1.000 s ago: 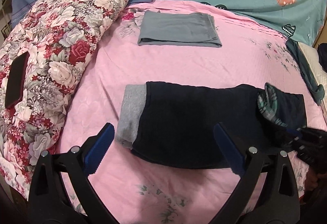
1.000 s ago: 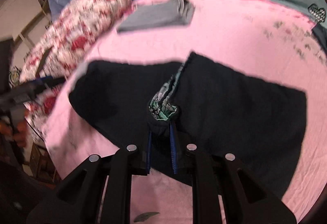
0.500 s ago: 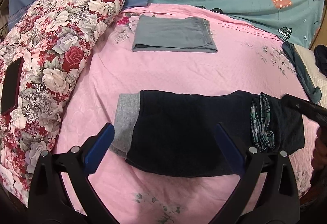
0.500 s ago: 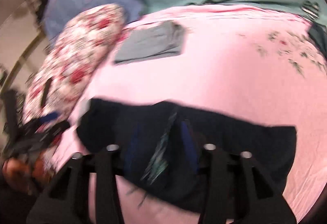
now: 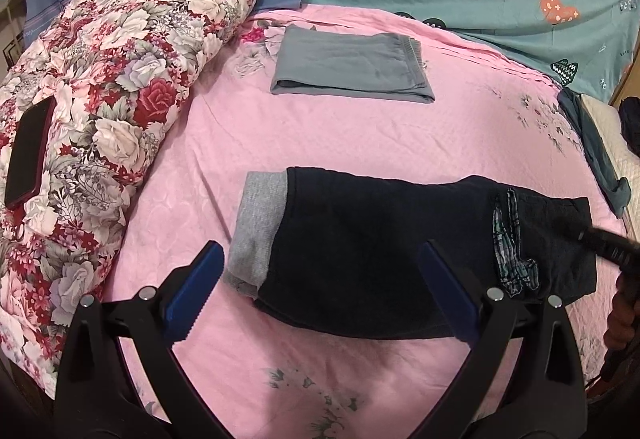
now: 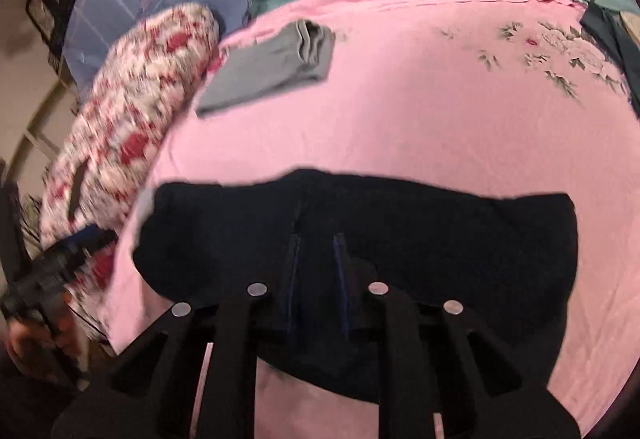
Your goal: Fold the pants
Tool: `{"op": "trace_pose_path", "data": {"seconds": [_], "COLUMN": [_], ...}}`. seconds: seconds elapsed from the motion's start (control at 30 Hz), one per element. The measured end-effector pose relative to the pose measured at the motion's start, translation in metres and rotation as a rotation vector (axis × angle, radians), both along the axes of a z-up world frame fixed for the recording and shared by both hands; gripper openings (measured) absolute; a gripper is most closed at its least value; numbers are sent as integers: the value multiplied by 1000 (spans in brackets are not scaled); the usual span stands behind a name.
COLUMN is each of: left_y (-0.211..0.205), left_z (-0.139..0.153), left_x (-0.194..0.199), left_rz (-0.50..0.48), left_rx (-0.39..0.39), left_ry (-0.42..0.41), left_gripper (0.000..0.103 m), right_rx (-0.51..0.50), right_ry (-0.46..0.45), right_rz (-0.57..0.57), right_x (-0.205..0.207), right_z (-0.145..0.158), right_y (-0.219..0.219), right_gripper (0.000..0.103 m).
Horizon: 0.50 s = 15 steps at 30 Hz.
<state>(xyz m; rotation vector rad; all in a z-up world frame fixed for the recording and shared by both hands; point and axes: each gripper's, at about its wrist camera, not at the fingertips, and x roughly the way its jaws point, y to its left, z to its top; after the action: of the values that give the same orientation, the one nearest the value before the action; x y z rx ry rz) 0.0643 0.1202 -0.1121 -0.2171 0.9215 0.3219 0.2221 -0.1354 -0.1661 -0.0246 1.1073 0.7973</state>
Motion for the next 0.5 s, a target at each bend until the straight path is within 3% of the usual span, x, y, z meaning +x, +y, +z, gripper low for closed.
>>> {"op": "trace_pose_path", "data": {"seconds": [0.07,0.13,0.17,0.27,0.4,0.5], "left_y": [-2,-6,-8,-13,-14,-15], "left_z": [-1,-1,-1,2,0,0], "left_x": [2,5,6,6,5,6], "left_rz": [-10,-25,-33,-47,-55,-65], "left_rx": [-5,-5,-3,6,1,5], "left_ry": [1,1,0,-9,-2,-1], "left_gripper": [99,99,99,99,99,99], "right_rx": [-68,-134,-147,-50,-149,-239], "right_ry": [52,-51,-56,-47,3,-105], "right_rz": [89,139,142,95,171,197], "right_x": [-11,-25,-26,-21,-31,-42], "right_z": [-24,-27,-23,5,-21,-15], "right_y": [8,16,17,3,18,39], "right_gripper": [17,17,17,19,22,24]}}
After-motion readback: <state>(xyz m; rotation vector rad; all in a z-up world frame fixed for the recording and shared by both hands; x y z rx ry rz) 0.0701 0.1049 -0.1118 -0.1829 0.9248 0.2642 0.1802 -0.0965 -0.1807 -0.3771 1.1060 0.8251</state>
